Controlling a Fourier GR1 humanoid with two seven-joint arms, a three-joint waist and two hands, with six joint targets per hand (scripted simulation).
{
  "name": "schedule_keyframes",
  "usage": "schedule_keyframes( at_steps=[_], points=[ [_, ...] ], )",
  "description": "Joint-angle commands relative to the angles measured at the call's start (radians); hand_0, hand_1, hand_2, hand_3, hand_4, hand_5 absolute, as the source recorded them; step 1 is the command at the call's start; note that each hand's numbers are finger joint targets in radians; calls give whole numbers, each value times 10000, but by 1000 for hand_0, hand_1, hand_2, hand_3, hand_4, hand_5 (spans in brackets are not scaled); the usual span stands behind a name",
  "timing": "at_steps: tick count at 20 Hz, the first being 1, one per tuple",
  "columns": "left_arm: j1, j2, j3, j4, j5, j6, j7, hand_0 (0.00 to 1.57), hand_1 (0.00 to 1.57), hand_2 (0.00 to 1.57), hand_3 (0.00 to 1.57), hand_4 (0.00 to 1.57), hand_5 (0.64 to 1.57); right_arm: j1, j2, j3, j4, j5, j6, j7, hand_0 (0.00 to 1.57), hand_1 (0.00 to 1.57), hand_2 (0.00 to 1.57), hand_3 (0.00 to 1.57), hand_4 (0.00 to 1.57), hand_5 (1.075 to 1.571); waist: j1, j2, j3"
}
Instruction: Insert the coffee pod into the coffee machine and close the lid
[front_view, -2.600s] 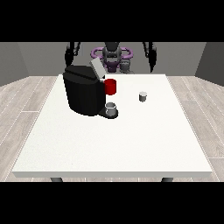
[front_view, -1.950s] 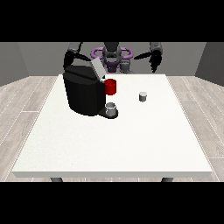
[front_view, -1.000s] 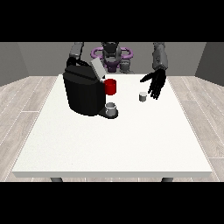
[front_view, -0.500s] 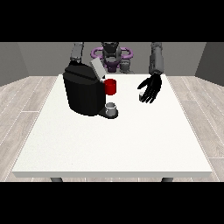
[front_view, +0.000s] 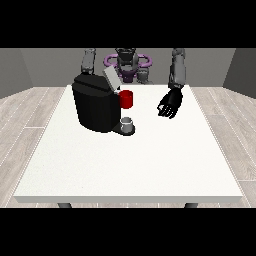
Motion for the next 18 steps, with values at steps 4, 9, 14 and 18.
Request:
schedule_keyframes(
  at_steps=[4,9,14,18],
  points=[
    [14,-120,-569,808,-1063,-327,440,748,748,941,809,373,1571,478,-295,-184,516,-440,690,-517,0,0,0,0,0,1571,-207,-399,1],
    [-536,-179,-170,1654,-1252,-282,-275,870,870,1021,921,413,1571,-23,-42,-348,520,-190,74,-43,0,0,0,0,0,1571,-35,-365,-4],
    [-561,-803,-347,1309,-1538,65,-175,1190,1190,1287,1216,506,1571,496,-150,-261,1329,545,-468,-311,0,0,0,0,0,1571,164,-811,-3],
    [-1075,-914,274,1029,-565,-895,-780,1433,1433,1423,1352,489,1571,447,-138,-288,1580,698,-647,-378,0,0,0,0,0,1571,413,-1191,-1]
  ],
)
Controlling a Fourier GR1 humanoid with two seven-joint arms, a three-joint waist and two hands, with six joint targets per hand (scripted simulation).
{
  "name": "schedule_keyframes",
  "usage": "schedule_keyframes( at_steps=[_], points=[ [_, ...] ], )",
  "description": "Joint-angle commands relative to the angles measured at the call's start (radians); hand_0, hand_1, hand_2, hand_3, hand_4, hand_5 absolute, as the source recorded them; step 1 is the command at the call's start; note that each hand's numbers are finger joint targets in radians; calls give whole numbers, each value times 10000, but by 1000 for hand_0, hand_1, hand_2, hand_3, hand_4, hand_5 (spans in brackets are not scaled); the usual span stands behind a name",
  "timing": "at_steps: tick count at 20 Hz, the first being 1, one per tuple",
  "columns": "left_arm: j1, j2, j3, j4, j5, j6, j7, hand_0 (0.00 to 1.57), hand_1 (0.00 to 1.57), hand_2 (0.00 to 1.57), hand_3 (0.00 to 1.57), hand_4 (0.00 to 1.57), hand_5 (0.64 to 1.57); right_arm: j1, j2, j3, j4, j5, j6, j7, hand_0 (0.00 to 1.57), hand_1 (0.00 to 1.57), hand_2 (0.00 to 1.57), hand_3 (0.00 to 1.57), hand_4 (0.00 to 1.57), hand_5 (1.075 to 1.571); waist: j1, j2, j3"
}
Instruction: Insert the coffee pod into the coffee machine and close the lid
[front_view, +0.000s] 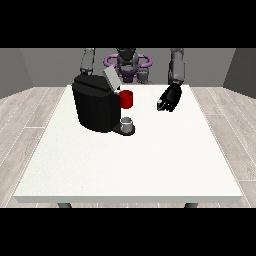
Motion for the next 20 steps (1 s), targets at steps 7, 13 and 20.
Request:
schedule_keyframes(
  at_steps=[7,13,20],
  points=[
    [-873,-923,60,-558,374,-2020,820,1375,1375,1381,1327,490,1571,13,-351,-511,1166,-122,193,2,0,0,0,0,0,1571,348,-1296,7],
    [-1858,-699,313,-949,548,-3257,1174,1403,1403,1396,1341,598,1571,-220,-325,-590,1439,-195,263,-30,0,0,0,0,0,1571,351,-1529,5],
    [-2523,-797,573,-1156,648,-3885,1469,1340,1340,1372,1351,562,1571,-168,-60,-436,1000,-352,360,-254,0,0,0,0,0,1571,-21,-1599,6]
  ],
)
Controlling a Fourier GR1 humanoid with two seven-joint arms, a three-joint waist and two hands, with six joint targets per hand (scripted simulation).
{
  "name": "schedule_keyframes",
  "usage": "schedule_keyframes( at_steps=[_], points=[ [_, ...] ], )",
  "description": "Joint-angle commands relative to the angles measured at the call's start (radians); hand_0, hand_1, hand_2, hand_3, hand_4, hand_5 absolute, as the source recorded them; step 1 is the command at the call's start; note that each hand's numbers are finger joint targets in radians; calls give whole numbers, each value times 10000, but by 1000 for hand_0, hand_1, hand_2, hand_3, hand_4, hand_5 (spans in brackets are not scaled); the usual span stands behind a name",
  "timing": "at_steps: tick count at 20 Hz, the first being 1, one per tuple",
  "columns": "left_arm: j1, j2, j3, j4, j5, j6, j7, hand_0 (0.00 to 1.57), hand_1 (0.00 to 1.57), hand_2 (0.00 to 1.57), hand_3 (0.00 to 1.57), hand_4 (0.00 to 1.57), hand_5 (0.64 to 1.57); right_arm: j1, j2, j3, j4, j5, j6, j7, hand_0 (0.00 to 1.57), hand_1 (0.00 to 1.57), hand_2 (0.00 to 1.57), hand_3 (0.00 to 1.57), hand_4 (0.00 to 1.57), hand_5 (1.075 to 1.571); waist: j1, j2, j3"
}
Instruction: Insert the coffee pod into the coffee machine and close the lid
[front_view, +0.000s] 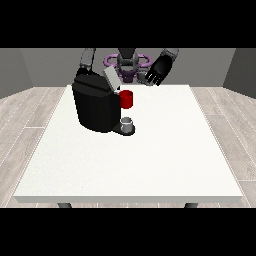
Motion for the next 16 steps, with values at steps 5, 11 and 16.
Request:
schedule_keyframes(
  at_steps=[5,11,16],
  points=[
    [-1465,270,1198,329,670,-671,900,1221,1221,1266,1292,509,1571,-459,-250,127,-721,-47,406,348,0,0,0,0,0,1571,-1008,149,-4],
    [-2503,363,1418,313,651,-698,1283,1216,1216,1265,1256,470,1571,-877,166,182,-844,209,-288,283,0,0,0,0,0,1571,-1109,844,0],
    [-2747,766,1553,607,402,-305,1234,1247,1247,1299,1249,479,1571,-1634,-482,-279,-1460,-234,301,981,0,0,0,0,263,1571,-1528,1461,-2]
  ],
)
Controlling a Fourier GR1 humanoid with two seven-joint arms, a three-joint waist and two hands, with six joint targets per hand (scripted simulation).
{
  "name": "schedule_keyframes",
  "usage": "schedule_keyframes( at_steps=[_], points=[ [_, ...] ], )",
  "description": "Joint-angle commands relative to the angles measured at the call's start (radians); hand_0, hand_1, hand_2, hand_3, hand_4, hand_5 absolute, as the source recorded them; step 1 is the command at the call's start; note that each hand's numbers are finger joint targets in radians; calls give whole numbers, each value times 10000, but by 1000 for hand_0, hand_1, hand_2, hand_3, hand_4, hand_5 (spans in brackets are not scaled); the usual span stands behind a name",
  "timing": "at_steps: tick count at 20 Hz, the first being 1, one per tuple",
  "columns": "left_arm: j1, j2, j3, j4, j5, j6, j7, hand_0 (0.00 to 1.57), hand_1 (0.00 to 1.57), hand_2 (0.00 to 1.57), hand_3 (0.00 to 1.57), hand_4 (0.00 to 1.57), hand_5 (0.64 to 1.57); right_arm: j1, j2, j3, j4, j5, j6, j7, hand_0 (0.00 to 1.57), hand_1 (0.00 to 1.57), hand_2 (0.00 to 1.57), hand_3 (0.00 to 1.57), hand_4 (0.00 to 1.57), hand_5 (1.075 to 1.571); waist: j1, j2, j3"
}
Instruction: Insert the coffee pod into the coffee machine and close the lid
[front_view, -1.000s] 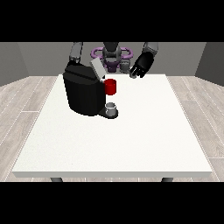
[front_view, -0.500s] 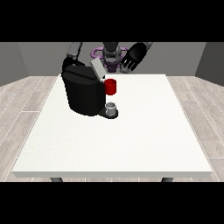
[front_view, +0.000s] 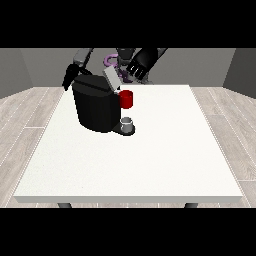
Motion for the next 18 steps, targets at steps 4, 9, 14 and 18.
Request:
schedule_keyframes(
  at_steps=[4,9,14,18],
  points=[
    [-722,253,103,85,-129,114,-152,1265,1265,1303,1256,465,1571,-319,-67,-236,-7,-116,-45,-386,0,0,0,0,0,1571,-194,976,1],
    [-879,298,71,284,-205,5,-316,1207,1207,1280,1238,475,1571,-676,291,-145,-68,186,-697,225,0,0,0,0,118,1571,-26,1031,-2],
    [-1299,779,349,656,-160,-248,-314,1195,1195,1260,1229,464,1571,-1054,-363,-440,-161,-134,-21,327,0,0,0,0,0,1571,-373,1384,-2],
    [-1025,646,260,718,-306,130,-585,1251,1251,1290,1217,425,1571,-838,-332,-415,-260,-61,-125,-58,0,0,0,0,153,1571,-470,1566,-2]
  ],
)
